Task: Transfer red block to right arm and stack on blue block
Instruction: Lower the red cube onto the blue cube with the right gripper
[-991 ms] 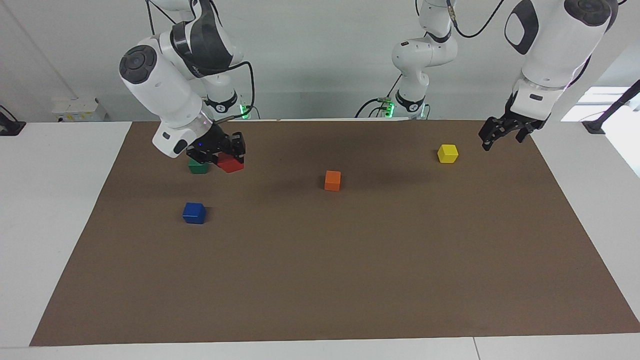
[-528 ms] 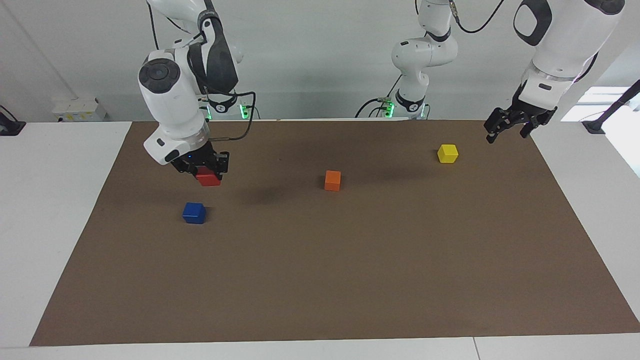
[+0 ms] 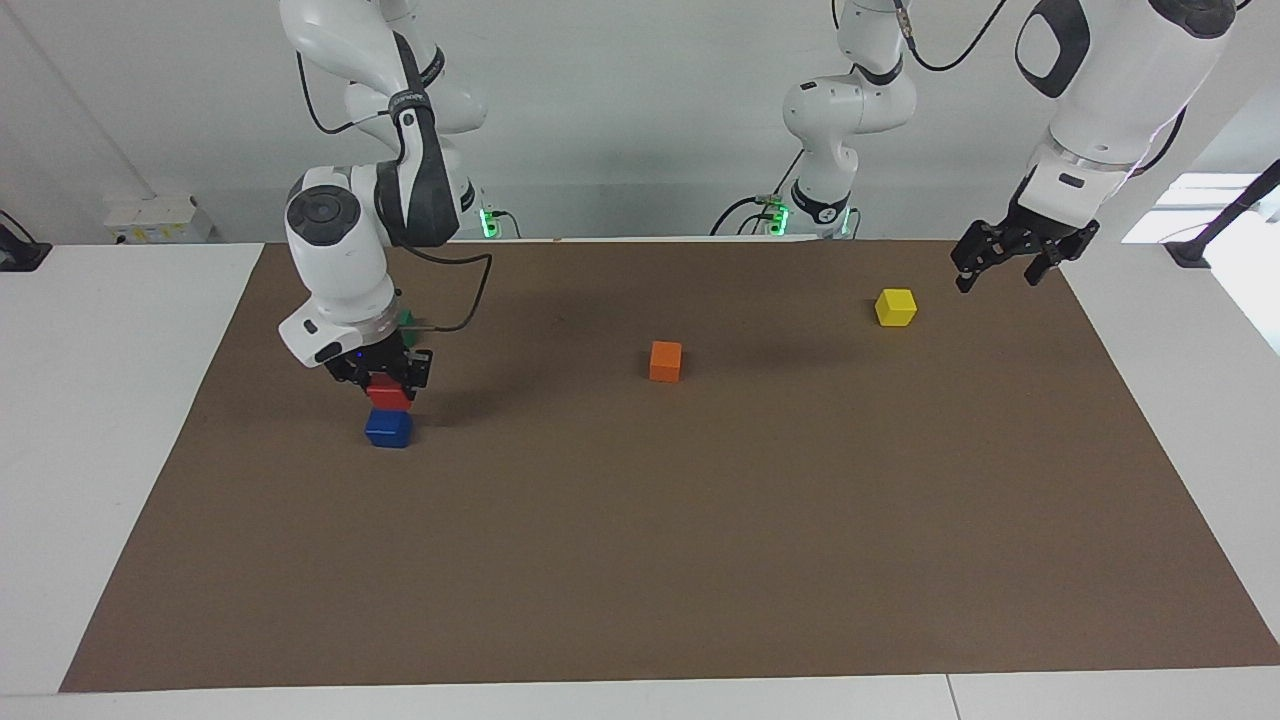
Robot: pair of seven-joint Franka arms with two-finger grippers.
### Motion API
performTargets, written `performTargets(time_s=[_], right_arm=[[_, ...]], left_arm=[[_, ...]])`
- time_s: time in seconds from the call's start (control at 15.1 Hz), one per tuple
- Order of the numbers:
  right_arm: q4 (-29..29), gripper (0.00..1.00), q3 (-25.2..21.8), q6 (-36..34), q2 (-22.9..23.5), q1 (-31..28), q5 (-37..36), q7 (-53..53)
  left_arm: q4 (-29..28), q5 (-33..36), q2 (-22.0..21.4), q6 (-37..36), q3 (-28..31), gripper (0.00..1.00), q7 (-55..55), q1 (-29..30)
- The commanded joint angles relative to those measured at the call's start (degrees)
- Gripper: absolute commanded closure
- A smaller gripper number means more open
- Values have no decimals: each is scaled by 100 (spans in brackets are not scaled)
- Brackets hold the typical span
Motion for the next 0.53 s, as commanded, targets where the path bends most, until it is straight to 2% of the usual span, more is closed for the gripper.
performTargets(time_s=[0.0, 0.2, 0.46], right_arm=[[-289, 100, 63, 340, -32, -134, -110, -84], [-333, 100, 63, 744, 126, -248, -110, -198], [-360, 100, 63, 920, 197, -362, -110, -347]], left_arm=[[-3, -149, -2, -36, 61, 0, 46, -49], [-21, -149, -11, -36, 69, 0, 47, -49], [-12, -149, 6, -71, 52, 0, 38, -32]])
